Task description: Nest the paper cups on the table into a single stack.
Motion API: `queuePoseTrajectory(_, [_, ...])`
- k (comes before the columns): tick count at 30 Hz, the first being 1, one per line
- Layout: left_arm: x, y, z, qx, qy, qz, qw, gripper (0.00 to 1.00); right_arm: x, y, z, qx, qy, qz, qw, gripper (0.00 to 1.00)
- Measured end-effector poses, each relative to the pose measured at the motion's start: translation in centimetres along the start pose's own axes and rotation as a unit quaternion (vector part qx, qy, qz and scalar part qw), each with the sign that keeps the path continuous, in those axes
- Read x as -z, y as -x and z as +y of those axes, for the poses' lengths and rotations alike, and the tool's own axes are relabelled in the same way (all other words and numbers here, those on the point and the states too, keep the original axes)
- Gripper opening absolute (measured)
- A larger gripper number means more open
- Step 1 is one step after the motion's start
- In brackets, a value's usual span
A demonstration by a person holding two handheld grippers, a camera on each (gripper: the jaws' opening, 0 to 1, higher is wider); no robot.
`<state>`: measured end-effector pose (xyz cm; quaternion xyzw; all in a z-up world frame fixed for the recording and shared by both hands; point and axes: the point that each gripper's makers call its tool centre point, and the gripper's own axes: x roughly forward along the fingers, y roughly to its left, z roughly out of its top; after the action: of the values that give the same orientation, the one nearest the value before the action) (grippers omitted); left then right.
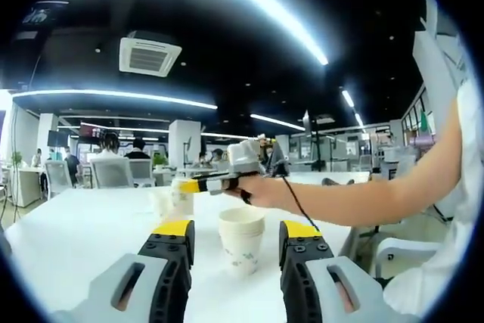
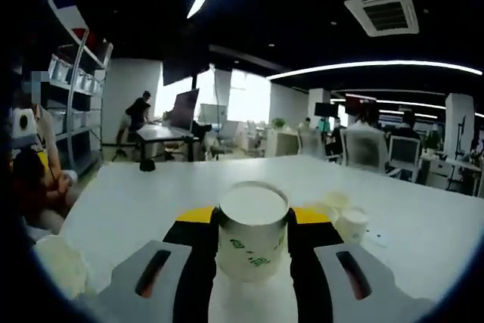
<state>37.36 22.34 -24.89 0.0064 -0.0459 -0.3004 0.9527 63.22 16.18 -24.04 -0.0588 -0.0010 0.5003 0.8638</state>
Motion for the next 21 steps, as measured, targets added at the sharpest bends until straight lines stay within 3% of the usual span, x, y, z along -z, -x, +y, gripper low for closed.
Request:
queuePoseTrajectory(3, [-0.1,0.0,-0.2,0.003,0.004,-0.003,1.0,0.47,-2.1,2.0,1.8,-0.012,0.005,-0.029,0.9995,0.38])
queuePoseTrajectory(12, [-1.1,-0.2,-1.2,0.009,0.041,-0.021,0.9989,0.42,-7.6,9.5,11.3,-0.061,0.032,-0.122,0.9901,0.38])
queuePoseTrajectory(18, [-1.8,-0.1,-2.1,0.015,0.064,-0.032,0.9973,0.32,-8.7,14.0,17.7,-0.078,0.041,-0.161,0.9829,0.38])
queuePoseTrajectory(21, [-2.1,-0.1,-2.6,0.024,0.078,-0.038,0.996,0.28,-8.5,15.4,19.4,-0.081,0.044,-0.178,0.9797,0.38])
